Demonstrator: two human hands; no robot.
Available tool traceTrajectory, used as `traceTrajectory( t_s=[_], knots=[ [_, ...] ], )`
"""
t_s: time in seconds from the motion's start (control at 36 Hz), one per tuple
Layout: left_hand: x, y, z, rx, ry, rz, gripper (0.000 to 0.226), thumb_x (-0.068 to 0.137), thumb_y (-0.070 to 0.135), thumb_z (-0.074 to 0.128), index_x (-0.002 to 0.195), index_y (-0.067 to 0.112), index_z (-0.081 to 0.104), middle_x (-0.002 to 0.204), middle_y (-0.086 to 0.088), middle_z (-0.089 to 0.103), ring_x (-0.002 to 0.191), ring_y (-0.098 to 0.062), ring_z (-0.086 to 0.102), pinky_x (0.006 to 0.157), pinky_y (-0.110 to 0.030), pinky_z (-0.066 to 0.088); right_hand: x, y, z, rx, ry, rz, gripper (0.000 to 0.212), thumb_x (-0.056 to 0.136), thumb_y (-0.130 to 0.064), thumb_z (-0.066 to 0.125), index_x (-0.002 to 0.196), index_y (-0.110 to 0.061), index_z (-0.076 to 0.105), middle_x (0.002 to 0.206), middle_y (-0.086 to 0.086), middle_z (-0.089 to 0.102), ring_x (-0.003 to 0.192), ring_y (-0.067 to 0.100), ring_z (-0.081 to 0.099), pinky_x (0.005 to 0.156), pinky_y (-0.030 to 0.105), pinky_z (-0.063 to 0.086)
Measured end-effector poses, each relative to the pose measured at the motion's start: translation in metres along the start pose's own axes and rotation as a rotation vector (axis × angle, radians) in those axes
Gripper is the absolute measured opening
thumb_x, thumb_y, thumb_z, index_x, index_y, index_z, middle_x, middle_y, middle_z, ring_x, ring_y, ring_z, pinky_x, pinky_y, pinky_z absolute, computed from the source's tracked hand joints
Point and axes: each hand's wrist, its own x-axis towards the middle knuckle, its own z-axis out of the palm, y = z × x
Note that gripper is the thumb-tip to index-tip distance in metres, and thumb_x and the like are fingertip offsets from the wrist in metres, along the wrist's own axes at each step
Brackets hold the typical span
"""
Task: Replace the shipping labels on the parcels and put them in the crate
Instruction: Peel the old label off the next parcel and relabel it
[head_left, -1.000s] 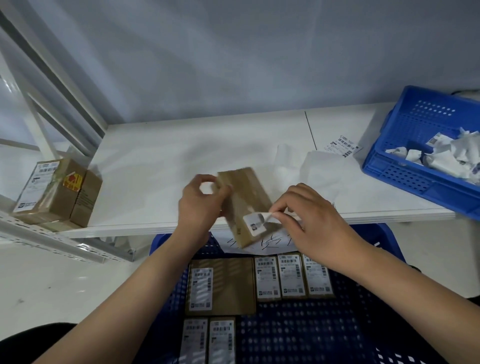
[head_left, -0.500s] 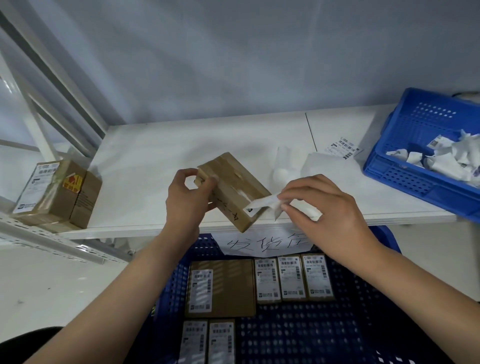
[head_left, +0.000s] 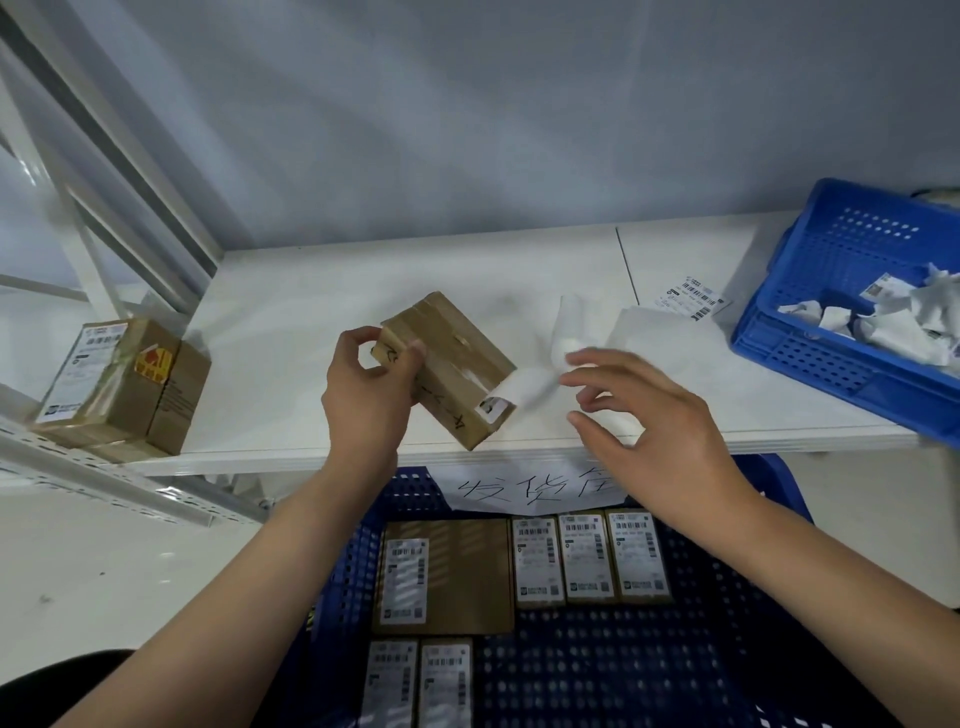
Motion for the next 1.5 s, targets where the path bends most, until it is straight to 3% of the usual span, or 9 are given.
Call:
traceTrajectory(
  t_s=[0.14, 0.31, 0.44, 0.64, 0.75, 0.97, 1.14, 1.33, 1.5],
  knots=[
    [0.000, 0.003, -0.002, -0.053, -0.039, -0.041, 0.027, 0.092, 0.026, 0.075, 0.115, 0.028, 0.059, 0.104, -0.002, 0.070, 0.094, -0.026, 0.073, 0.079, -0.041, 0.064, 0.005, 0.000, -0.006, 0.020, 0.038, 0.078, 0.031, 0.090, 0.000, 0.070, 0.118, -0.013, 0.070, 0.124, -0.004, 0.058, 0.094, 0.014, 0.065, 0.089, 0.014, 0.051],
    [-0.016, 0.011, 0.006, -0.143, -0.355, -0.088, 0.035, 0.094, 0.019, 0.074, 0.127, 0.021, 0.060, 0.103, -0.012, 0.077, 0.094, -0.024, 0.076, 0.082, -0.035, 0.063, 0.009, 0.000, -0.005, 0.120, -0.012, 0.359, 0.017, 0.097, -0.019, 0.064, 0.112, -0.026, 0.068, 0.106, -0.015, 0.066, 0.089, -0.002, 0.064, 0.072, 0.008, 0.046],
    [-0.026, 0.016, 0.012, -0.131, -0.537, -0.079, 0.038, 0.095, 0.021, 0.071, 0.130, 0.026, 0.060, 0.106, -0.009, 0.078, 0.101, -0.023, 0.075, 0.088, -0.034, 0.060, 0.015, 0.007, -0.007, 0.296, -0.043, 0.645, 0.027, 0.094, -0.040, 0.065, 0.121, -0.035, 0.064, 0.109, -0.014, 0.068, 0.104, 0.009, 0.067, 0.096, 0.035, 0.054],
    [-0.031, 0.014, 0.014, -0.136, -0.532, -0.088, 0.038, 0.094, 0.024, 0.071, 0.130, 0.028, 0.061, 0.105, -0.008, 0.078, 0.100, -0.021, 0.075, 0.089, -0.031, 0.061, 0.011, 0.007, -0.004, 0.521, -0.243, 0.840, 0.045, 0.093, -0.028, 0.071, 0.135, -0.026, 0.056, 0.110, 0.002, 0.075, 0.098, 0.013, 0.073, 0.087, 0.031, 0.057],
    [-0.034, 0.011, 0.016, -0.125, -0.541, -0.101, 0.042, 0.094, 0.028, 0.072, 0.133, 0.033, 0.058, 0.107, -0.004, 0.078, 0.102, -0.018, 0.074, 0.093, -0.033, 0.059, 0.013, 0.008, -0.002, 0.492, -0.151, 0.826, 0.038, 0.093, -0.024, 0.071, 0.130, -0.027, 0.061, 0.106, 0.005, 0.075, 0.098, 0.017, 0.073, 0.097, 0.043, 0.055],
    [-0.038, 0.006, 0.019, -0.071, -0.573, -0.145, 0.058, 0.085, 0.020, 0.083, 0.134, 0.034, 0.056, 0.113, -0.010, 0.075, 0.099, -0.022, 0.075, 0.091, -0.039, 0.061, 0.016, 0.009, -0.005, 0.469, -0.108, 0.777, 0.034, 0.093, -0.029, 0.071, 0.126, -0.030, 0.062, 0.104, -0.004, 0.075, 0.093, 0.010, 0.073, 0.082, 0.026, 0.053],
    [-0.032, 0.004, 0.018, 0.034, -0.433, -0.050, 0.062, 0.077, 0.028, 0.089, 0.130, 0.037, 0.058, 0.108, -0.006, 0.074, 0.098, -0.019, 0.074, 0.082, -0.041, 0.064, 0.010, 0.010, -0.005, -0.001, -0.011, 0.304, 0.024, 0.096, -0.025, 0.067, 0.119, -0.028, 0.067, 0.115, -0.015, 0.063, 0.104, -0.001, 0.058, 0.087, 0.008, 0.043],
    [-0.029, -0.006, 0.017, 0.140, -0.329, 0.020, 0.058, 0.072, 0.047, 0.089, 0.123, 0.045, 0.060, 0.102, 0.005, 0.075, 0.090, -0.016, 0.075, 0.086, -0.046, 0.061, -0.002, 0.014, 0.009, -0.146, -0.184, -0.062, 0.022, 0.095, -0.012, 0.066, 0.115, -0.015, 0.075, 0.110, -0.006, 0.066, 0.107, 0.014, 0.054, 0.096, 0.020, 0.040],
    [-0.035, -0.002, 0.021, 0.280, -0.311, 0.117, 0.059, 0.078, 0.041, 0.086, 0.130, 0.038, 0.058, 0.104, 0.010, 0.072, 0.081, -0.003, 0.072, 0.066, -0.015, 0.057, -0.004, 0.015, 0.006, -0.122, -0.260, -0.024, 0.040, 0.094, 0.009, 0.054, 0.121, -0.014, 0.072, 0.113, -0.004, 0.066, 0.111, 0.013, 0.053, 0.100, 0.017, 0.039]
  ],
)
